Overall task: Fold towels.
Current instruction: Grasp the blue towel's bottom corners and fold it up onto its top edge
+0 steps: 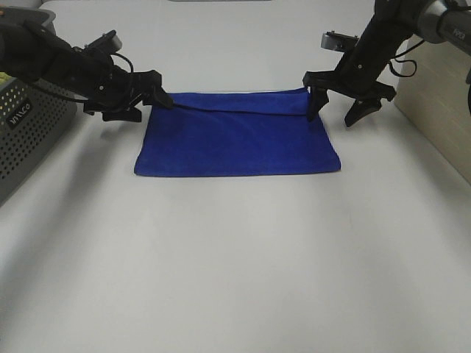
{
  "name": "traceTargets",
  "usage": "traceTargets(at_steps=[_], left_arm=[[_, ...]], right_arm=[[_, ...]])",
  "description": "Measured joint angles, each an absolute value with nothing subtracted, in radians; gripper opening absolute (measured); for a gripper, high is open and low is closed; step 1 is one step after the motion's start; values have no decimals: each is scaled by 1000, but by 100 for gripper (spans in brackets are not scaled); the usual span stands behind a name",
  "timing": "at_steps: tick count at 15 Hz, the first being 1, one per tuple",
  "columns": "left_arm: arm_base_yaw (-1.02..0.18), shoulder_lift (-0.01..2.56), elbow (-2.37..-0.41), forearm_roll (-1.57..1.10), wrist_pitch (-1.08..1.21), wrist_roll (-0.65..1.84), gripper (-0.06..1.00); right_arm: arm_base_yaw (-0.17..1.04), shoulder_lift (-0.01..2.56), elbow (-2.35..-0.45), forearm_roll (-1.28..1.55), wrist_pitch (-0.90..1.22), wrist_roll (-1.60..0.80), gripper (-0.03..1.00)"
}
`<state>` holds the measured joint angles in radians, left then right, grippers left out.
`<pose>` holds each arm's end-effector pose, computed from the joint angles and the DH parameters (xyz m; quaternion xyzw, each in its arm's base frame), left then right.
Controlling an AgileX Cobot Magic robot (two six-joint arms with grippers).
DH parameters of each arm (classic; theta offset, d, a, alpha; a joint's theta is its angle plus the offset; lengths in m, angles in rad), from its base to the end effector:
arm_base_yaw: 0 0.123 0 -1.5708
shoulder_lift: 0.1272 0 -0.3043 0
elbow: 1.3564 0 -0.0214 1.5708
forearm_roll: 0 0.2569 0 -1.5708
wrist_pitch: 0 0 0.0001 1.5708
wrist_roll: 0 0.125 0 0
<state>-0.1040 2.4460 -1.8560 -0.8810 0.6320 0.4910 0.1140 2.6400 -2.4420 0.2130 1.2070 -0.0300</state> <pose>0.5486 -0.1146 0.0920 -0.0102 0.9268 -0.2767 0.2536 0.5659 0.0897 0.1087 -0.0460 0.9856 0.1085 0.1210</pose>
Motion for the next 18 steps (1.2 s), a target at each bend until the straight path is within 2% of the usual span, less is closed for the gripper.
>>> traceTargets(at_steps=[3, 9, 16, 18], left_arm=[[-110, 2446, -1856, -724, 721, 279, 73], [-145, 2436, -1864, -538, 826, 40, 72], [-239, 2428, -1866, -414, 860, -83, 72], [-256, 2428, -1866, -396, 857, -123, 70]], right_arm=[[95, 2617, -2420, 247, 1210, -22, 76], [41, 2498, -2148, 331, 1216, -70, 76], [66, 2522, -2128, 376, 1218, -79, 76], [100, 2534, -2128, 388, 1218, -98, 72]])
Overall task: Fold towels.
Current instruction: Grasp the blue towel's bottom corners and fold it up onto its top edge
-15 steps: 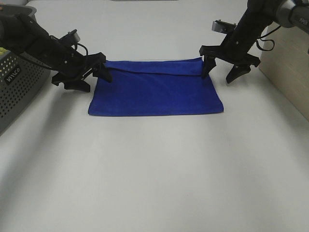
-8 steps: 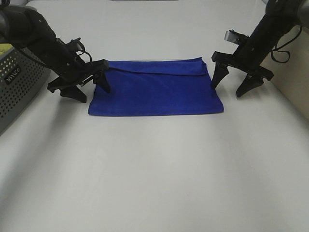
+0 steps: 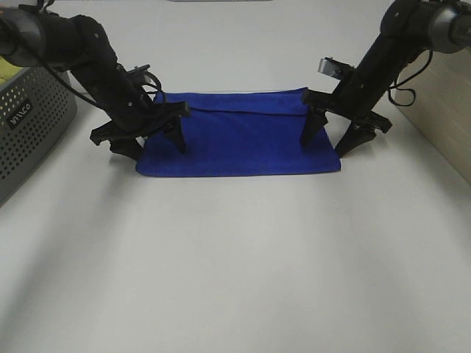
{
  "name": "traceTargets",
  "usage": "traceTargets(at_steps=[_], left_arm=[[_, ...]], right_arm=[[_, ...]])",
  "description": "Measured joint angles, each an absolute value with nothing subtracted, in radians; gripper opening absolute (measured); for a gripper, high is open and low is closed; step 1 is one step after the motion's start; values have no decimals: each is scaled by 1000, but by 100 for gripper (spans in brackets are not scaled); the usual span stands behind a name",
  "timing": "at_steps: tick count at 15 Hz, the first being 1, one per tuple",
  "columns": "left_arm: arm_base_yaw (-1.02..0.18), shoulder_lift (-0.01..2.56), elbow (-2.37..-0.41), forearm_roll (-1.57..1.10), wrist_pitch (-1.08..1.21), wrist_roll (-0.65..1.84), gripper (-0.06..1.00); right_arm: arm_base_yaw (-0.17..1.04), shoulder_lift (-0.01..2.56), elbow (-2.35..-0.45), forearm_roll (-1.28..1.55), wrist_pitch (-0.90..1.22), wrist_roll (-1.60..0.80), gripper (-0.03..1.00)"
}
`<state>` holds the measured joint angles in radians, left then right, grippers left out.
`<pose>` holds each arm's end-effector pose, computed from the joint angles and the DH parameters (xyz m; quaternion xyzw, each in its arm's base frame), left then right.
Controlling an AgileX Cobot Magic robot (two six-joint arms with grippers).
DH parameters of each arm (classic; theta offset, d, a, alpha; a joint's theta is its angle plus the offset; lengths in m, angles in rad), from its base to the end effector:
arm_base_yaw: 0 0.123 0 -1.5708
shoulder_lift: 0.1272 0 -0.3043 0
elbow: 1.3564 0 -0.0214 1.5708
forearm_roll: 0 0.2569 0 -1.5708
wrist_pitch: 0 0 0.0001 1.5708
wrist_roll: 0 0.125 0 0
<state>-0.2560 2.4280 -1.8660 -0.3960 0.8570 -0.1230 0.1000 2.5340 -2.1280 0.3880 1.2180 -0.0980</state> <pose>0.4982 -0.1681 0.0780 -0.0452 0.9786 -0.1821 0.0841 0.5203 0.0968 0.0868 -0.0338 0.9826 0.1820 0.0165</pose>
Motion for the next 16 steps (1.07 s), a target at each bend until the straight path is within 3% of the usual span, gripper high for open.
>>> traceTargets(at_steps=[2, 3, 4, 5, 10, 16], left_arm=[[-264, 2428, -1864, -387, 856, -127, 56], [-268, 2430, -1858, -385, 864, -129, 33], [-268, 2431, -1857, -377, 877, -129, 14], [-268, 2431, -1855, -358, 890, -129, 5], [-271, 2424, -1853, -332, 961, -110, 4], [-285, 2184, -1432, -321, 888, -96, 4]], right_arm=[[125, 2537, -2128, 391, 1218, -97, 59], [127, 2540, -2128, 366, 1218, -68, 44], [127, 2540, -2128, 328, 1218, -42, 15], [126, 2540, -2128, 287, 1218, -17, 2], [126, 2512, -2070, 306, 1215, -11, 0], [127, 2262, -1573, 356, 1145, -13, 0]])
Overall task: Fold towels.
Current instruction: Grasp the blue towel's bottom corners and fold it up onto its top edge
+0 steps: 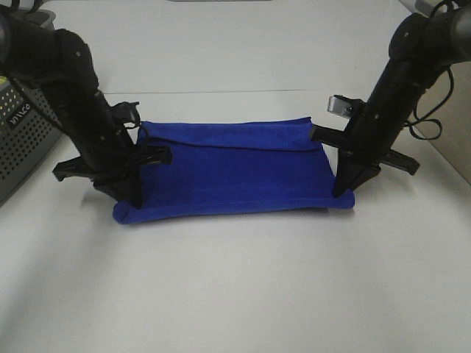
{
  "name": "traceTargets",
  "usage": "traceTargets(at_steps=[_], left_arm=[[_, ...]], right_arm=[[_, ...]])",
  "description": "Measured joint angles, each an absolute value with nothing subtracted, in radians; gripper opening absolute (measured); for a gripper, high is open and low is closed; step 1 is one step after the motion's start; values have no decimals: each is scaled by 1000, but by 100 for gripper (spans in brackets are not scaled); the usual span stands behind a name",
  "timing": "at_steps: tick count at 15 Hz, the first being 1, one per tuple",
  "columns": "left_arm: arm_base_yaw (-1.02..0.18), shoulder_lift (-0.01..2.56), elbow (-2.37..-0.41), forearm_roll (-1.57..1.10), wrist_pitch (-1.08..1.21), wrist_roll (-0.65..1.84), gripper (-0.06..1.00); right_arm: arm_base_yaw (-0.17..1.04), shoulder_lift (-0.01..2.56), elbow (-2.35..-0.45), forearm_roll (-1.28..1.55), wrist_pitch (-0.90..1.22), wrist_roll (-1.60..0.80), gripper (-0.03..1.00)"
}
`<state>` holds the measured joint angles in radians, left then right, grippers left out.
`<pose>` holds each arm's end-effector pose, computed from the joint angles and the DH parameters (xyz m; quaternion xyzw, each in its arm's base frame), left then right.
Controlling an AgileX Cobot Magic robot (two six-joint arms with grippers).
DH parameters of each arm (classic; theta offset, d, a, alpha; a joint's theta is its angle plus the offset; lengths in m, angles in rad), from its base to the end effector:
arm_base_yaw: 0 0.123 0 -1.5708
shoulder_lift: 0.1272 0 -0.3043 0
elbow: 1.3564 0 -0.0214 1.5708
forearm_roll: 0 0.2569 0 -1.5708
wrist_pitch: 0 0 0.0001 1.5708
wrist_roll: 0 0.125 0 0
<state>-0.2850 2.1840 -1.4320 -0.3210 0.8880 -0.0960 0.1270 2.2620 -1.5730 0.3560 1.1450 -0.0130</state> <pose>0.4001 -0.1491 0.0849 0.0061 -0.9921 0.1243 0.0149 0.4196 0.0936 0.0860 -0.0182 -0.9841 -0.1490 0.0951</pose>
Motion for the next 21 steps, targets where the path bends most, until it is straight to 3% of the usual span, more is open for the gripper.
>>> traceTargets(at_steps=[3, 6, 11, 16, 21], left_arm=[[-287, 2030, -1188, -342, 799, -96, 4], [-287, 1951, -1139, -362, 788, -96, 4], [-287, 1959, -1321, -353, 769, -96, 4], [-267, 2110, -1555, -342, 769, -122, 4], [-267, 2215, -1647, -335, 763, -126, 4]], right_arm=[[128, 2090, -1275, 381, 1035, -29, 0], [129, 2033, -1201, 387, 1017, -57, 0], [129, 2031, -1454, 359, 1017, -98, 0], [128, 2214, -1792, 338, 1085, -90, 0], [128, 2309, -1826, 314, 1093, -73, 0]])
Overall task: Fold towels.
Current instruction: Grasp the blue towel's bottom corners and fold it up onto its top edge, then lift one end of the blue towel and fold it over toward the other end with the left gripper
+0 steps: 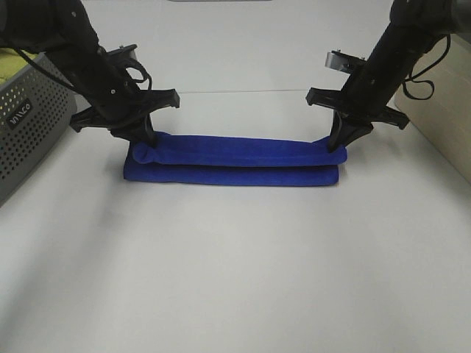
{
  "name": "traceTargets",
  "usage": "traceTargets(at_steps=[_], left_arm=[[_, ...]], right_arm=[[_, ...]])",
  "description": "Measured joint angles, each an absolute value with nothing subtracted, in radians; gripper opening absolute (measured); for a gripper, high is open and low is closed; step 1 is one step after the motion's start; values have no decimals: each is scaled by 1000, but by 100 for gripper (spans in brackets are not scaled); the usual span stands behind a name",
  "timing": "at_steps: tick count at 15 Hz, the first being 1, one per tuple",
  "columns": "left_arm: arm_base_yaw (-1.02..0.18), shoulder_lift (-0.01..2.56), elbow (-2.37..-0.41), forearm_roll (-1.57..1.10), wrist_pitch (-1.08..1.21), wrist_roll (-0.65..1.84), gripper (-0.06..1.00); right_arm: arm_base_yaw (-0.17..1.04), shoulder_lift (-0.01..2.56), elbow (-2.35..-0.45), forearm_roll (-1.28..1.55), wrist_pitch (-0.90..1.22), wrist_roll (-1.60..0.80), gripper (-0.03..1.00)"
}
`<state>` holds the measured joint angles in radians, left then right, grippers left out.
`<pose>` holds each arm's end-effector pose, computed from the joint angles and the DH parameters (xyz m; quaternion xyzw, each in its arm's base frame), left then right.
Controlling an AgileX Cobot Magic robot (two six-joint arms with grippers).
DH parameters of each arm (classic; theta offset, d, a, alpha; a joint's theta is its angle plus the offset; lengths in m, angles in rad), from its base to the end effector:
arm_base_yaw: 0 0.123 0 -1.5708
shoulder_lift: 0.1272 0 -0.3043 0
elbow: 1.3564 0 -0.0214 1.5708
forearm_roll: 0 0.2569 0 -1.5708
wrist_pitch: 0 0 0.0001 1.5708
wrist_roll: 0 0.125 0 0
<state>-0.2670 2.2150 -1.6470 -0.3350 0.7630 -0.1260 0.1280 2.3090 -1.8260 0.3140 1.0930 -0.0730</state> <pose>0.4672 -0.1573 0.1272 -0.0314 0.9775 -0.1621 0.1314 0.4808 0.0965 0.1214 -0.0332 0.9885 0.1427 0.0366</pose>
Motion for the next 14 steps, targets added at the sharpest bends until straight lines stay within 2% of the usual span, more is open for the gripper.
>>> traceTargets(at_steps=[2, 4, 5, 6, 7, 8, 10, 14], left_arm=[[-267, 2237, -1647, -330, 744, -129, 6], [-267, 2242, -1647, -326, 712, -129, 18], [-267, 2242, -1647, -325, 703, -129, 32], [-267, 2242, -1647, -317, 695, -130, 55], [-267, 2242, -1647, -295, 693, -131, 66], [-267, 2242, -1647, -257, 693, -132, 71], [-267, 2242, -1647, -179, 707, -134, 74], [-267, 2249, -1646, -150, 709, -137, 74]], right_arm=[[128, 2326, -1826, 314, 1093, -66, 0], [128, 2337, -1827, 319, 1093, -50, 7], [128, 2338, -1827, 328, 1095, -48, 19], [128, 2338, -1828, 350, 1106, -49, 45], [128, 2338, -1828, 362, 1124, -52, 62], [128, 2338, -1828, 366, 1138, -53, 74], [128, 2336, -1828, 364, 1159, -53, 82], [128, 2318, -1828, 362, 1171, -53, 84]])
